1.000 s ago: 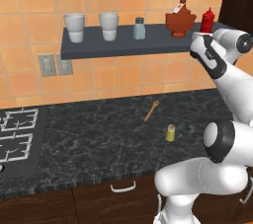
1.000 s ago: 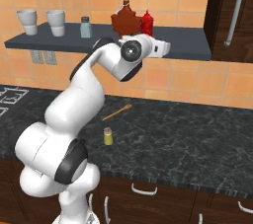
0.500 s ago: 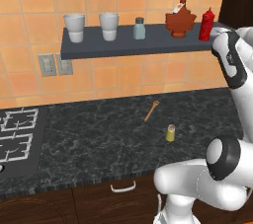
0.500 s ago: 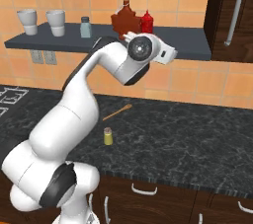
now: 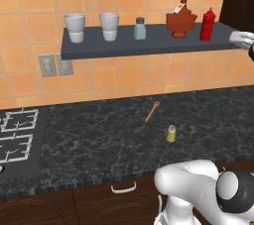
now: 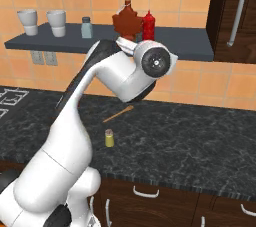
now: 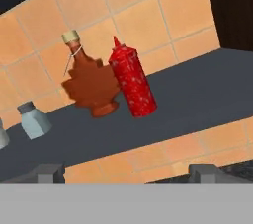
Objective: Put the shaker and condiment bottle from the counter next to their counterparts in the cabinet.
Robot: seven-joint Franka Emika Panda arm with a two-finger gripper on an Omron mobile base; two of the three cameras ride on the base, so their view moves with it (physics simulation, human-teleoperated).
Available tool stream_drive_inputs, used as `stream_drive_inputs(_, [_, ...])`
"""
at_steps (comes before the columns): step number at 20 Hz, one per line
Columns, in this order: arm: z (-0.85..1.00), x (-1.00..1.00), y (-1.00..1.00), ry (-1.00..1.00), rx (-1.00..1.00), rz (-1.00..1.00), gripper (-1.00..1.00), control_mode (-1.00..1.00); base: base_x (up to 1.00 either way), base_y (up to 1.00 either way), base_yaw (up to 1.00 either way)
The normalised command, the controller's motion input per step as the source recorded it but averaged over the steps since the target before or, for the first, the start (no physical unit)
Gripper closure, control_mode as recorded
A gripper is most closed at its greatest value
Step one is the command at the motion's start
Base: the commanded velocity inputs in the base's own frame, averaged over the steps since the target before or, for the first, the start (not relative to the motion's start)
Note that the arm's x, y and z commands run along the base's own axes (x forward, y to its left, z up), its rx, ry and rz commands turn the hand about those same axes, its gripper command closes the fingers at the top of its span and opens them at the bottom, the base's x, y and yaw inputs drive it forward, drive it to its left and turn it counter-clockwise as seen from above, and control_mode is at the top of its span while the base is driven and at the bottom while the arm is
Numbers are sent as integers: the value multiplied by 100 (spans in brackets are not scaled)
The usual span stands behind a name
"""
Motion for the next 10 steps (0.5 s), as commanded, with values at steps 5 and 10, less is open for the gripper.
stream_drive_inputs(5, [-51,-100,44,0,0,44,-100,-100,0,0,0])
stream_drive_inputs(10, [-71,-54,55,2,-7,43,-100,-100,0,0,0])
